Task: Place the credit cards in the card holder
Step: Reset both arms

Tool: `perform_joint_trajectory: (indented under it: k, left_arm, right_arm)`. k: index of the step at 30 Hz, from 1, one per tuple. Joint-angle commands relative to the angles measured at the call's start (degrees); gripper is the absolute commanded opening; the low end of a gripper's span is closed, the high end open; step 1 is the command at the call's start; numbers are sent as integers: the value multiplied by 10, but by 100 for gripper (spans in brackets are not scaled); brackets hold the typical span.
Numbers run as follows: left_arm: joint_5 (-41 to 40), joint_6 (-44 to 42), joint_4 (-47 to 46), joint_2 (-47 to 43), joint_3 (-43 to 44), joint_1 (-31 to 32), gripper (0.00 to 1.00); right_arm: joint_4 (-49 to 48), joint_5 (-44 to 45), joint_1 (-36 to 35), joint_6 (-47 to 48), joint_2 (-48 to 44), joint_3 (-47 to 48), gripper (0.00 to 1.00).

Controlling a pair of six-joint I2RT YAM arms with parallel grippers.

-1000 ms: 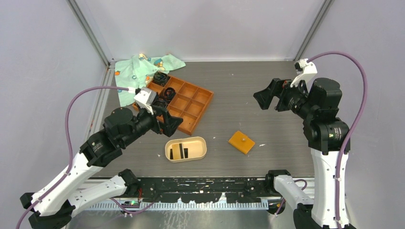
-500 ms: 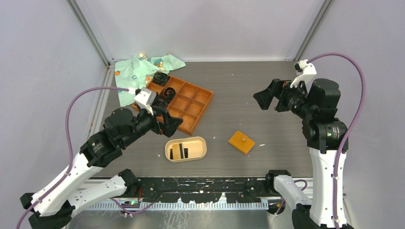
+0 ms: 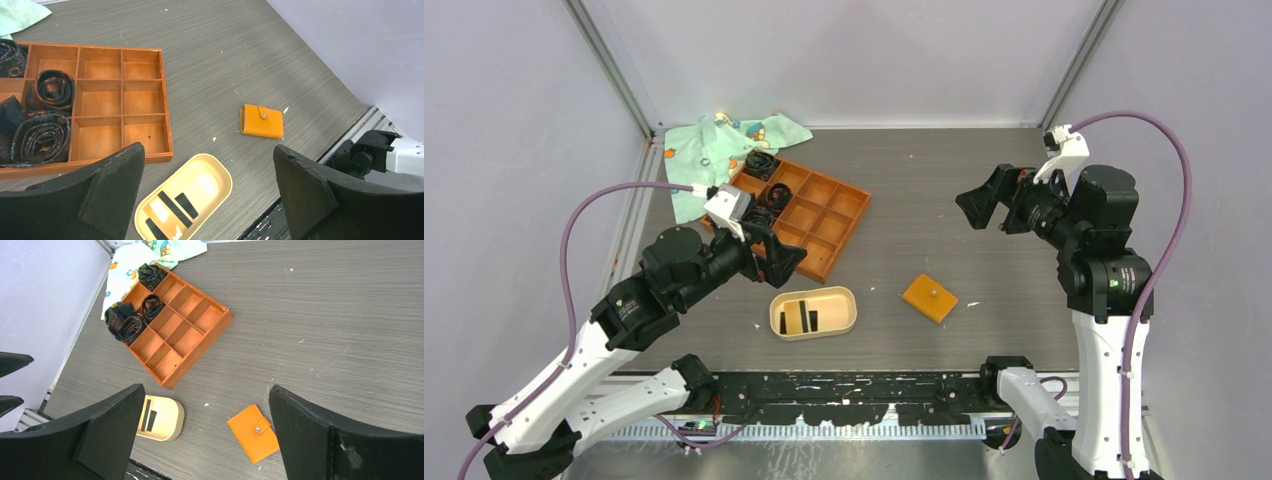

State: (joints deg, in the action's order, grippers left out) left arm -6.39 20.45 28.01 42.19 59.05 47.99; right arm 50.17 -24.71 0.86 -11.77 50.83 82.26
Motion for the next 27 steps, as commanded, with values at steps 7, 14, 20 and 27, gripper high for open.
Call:
perform_joint_trajectory:
  k: [7, 14, 20, 27]
  left_arm:
    - [-3, -9, -22, -11, -1, -1, 100]
    - [-5, -12, -22, -11, -1, -1, 100]
    - [-6, -14, -22, -9, -2, -1, 100]
    - [-7, -15, -21, -10, -1, -1, 100]
  right_arm:
    - [-30, 8, 4, -2, -16, 5, 99]
    - [-29, 10, 4, 0, -15, 9, 99]
    - [-29, 8, 5, 2, -13, 8, 100]
    - [-30, 11, 5, 1, -14, 8, 99]
